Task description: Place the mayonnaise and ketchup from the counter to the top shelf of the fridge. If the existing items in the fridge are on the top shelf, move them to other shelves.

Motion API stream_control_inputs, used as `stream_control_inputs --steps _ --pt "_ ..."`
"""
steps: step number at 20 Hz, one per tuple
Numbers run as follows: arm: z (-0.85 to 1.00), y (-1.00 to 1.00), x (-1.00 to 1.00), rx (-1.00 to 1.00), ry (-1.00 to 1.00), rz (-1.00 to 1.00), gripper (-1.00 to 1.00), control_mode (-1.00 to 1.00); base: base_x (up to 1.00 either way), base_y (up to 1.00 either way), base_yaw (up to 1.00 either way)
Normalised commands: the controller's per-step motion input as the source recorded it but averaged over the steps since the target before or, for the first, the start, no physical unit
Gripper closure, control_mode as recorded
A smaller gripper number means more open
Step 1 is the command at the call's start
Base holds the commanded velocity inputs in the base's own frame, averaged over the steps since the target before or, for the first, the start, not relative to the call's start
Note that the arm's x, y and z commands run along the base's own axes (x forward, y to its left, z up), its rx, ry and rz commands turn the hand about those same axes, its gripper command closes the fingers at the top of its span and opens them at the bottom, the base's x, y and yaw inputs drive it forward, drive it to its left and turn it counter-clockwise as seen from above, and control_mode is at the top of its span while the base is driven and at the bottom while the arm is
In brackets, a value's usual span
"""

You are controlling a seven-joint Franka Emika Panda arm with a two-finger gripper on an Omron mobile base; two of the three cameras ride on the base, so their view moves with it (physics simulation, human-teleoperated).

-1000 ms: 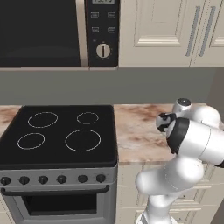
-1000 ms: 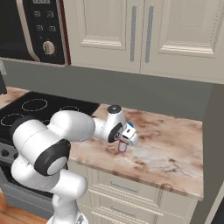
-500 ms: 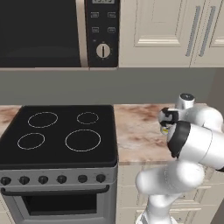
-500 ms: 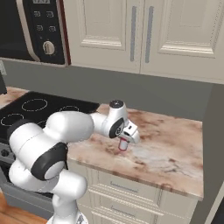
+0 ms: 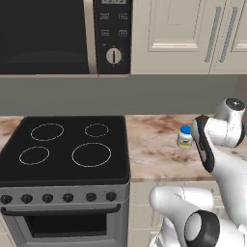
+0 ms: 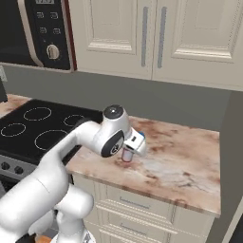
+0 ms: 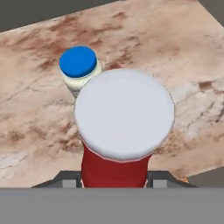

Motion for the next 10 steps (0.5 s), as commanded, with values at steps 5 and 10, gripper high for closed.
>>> stream_control_inputs --steps 5,10 --pt "1.00 0.27 -1.00 0.00 -0.12 0.02 1.00 -1.00 0.00 0.00 0.00" --pt "1.00 0.47 -1.00 -0.01 -0.07 0.06 1.00 -1.00 0.00 0.00 0.00"
